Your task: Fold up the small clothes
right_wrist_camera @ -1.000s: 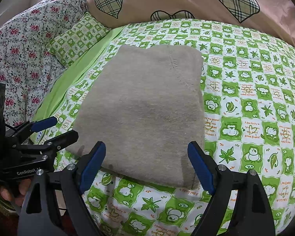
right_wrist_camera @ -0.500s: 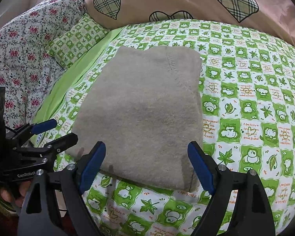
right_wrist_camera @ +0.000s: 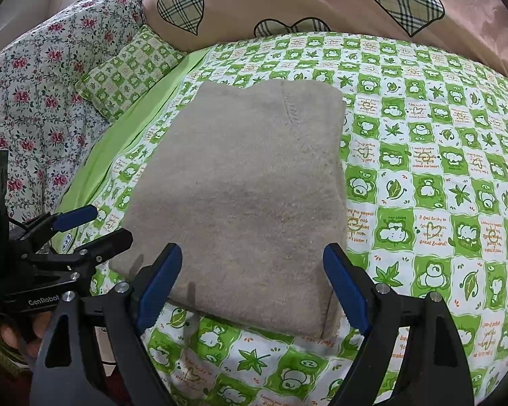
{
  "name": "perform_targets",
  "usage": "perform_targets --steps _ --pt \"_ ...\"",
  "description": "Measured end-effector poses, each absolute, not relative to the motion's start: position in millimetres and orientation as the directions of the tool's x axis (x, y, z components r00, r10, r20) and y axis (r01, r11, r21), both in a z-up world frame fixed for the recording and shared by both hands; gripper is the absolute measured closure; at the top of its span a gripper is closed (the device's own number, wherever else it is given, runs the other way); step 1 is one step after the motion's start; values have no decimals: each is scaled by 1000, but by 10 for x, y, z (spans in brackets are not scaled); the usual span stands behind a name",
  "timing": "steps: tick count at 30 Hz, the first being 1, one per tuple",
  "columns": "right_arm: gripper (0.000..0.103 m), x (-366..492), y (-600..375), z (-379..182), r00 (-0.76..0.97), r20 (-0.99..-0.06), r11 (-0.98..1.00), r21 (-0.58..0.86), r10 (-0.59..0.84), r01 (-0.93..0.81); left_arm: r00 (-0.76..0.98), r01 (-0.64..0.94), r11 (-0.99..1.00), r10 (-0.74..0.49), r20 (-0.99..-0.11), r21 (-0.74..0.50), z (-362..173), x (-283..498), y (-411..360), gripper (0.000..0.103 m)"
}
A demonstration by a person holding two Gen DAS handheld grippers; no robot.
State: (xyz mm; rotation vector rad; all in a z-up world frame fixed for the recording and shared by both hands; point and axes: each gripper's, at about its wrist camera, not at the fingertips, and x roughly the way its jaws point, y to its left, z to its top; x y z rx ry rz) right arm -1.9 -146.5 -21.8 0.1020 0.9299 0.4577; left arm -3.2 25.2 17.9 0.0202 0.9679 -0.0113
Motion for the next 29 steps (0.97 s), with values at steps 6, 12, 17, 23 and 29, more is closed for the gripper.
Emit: perform_targets --steps 6,12,17,23,29 --pt "17 30 -1495 -229 510 -748 901 295 425 -318 575 11 1000 4 -818 12 220 60 285 19" --pt "17 64 -1512 -232 516 -744 902 301 425 -310 575 -3 1000 19 -818 21 210 115 313 19" --pt "17 88 -1494 -242 517 -744 903 297 423 -310 572 -17 1000 26 -820 19 198 117 351 19" --pt "17 127 -1473 -270 513 -748 904 293 420 -312 570 -30 999 35 -821 22 182 110 372 19" --pt "17 150 -1450 -290 513 -750 904 289 419 -315 571 -37 999 39 -820 22 180 104 388 19"
